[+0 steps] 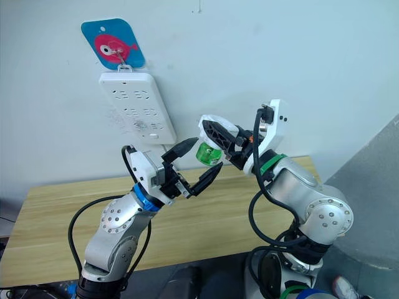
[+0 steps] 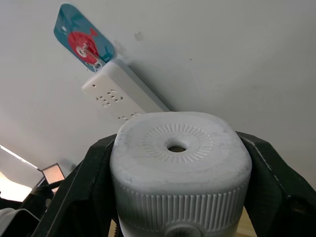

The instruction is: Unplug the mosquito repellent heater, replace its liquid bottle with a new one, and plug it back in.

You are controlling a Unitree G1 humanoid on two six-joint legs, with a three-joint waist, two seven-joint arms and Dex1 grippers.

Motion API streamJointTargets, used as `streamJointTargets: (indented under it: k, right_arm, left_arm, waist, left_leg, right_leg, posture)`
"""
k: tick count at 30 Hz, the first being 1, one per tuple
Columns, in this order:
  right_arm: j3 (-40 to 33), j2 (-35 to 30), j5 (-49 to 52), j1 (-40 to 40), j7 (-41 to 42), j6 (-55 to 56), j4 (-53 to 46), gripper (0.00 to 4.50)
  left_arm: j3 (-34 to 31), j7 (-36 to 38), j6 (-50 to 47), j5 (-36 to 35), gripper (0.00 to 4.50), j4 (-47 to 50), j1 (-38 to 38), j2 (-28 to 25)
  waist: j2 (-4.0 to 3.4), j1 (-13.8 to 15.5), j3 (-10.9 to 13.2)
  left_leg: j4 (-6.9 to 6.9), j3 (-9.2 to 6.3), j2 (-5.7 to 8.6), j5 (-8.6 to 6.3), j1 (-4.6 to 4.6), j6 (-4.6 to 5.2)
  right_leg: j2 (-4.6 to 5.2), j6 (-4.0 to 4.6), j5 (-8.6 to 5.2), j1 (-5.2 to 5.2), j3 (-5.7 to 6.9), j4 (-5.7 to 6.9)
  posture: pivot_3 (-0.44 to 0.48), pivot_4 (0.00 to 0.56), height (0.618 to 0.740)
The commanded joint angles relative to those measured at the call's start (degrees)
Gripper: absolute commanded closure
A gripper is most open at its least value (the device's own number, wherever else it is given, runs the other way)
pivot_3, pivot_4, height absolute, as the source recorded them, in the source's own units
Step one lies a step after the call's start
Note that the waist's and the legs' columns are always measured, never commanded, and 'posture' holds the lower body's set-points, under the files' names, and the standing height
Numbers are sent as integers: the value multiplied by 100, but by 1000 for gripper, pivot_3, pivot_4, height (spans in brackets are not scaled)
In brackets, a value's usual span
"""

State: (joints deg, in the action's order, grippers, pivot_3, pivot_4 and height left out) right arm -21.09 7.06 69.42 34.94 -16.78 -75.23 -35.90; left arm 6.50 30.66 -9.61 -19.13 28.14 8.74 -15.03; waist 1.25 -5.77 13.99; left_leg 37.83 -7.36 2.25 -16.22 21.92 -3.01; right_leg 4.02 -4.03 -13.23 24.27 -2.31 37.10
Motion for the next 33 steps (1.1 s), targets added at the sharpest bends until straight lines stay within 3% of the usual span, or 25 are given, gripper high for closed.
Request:
streamJointTargets:
  k: [1,7,8,19,21,24,28,33]
  right_arm:
    - [214,-196,545,-27,-256,401,-73,1532]
    - [637,-627,1052,-129,-595,935,14,1532]
    - [712,-698,1131,-141,-639,1035,24,1532]
    - [1358,-1510,1837,-279,-905,1870,109,1532]
    - [1335,-1767,1981,-361,-836,1956,137,795]
    - [1250,-2796,2711,-482,-303,1594,369,0]
    - [1492,-4104,3892,-678,289,1275,835,0]
    - [2009,-4944,4353,-632,885,1058,1224,0]
  left_arm:
    - [-57,-3,85,-81,392,59,45,22]
    - [-62,64,164,-45,2171,-27,59,-24]
    - [-51,77,174,-36,2242,-39,44,-31]
    - [-104,107,301,46,2241,-198,171,-77]
    - [-141,240,375,67,2241,-206,153,-217]
    - [-248,973,692,43,2241,-318,85,-843]
    - [-352,1872,1148,-36,2241,-660,264,-1582]
    - [-245,2773,1432,-3,2241,-1007,621,-2222]
  waist:
    - [0,1,0]
    - [0,1,0]
    - [0,1,0]
    - [0,7,0]
    - [0,7,0]
    - [0,19,0]
    - [1,64,1]
    - [2,78,2]
  left_leg:
    - [0,0,0,0,0,0]
    - [0,1,0,0,1,0]
    - [0,1,0,0,1,0]
    - [0,1,0,0,2,0]
    - [0,1,0,0,2,0]
    - [0,0,0,0,2,0]
    - [0,3,0,0,4,2]
    - [0,7,-2,0,5,3]
  right_leg:
    - [0,0,0,0,0,0]
    - [0,0,0,-1,0,-2]
    - [-1,0,0,0,0,-2]
    - [-1,-1,0,-1,0,-3]
    - [0,-1,0,-1,-1,-4]
    - [-1,-1,-1,-2,0,-4]
    - [-1,-1,-1,-4,0,-12]
    - [-1,-1,-2,-6,-1,-15]
  posture:
    - [-132,224,740]
    - [-129,218,740]
    - [-128,218,740]
    - [-120,218,740]
    - [-119,219,740]
    - [-117,221,740]
    - [-105,227,740]
    - [-83,230,740]
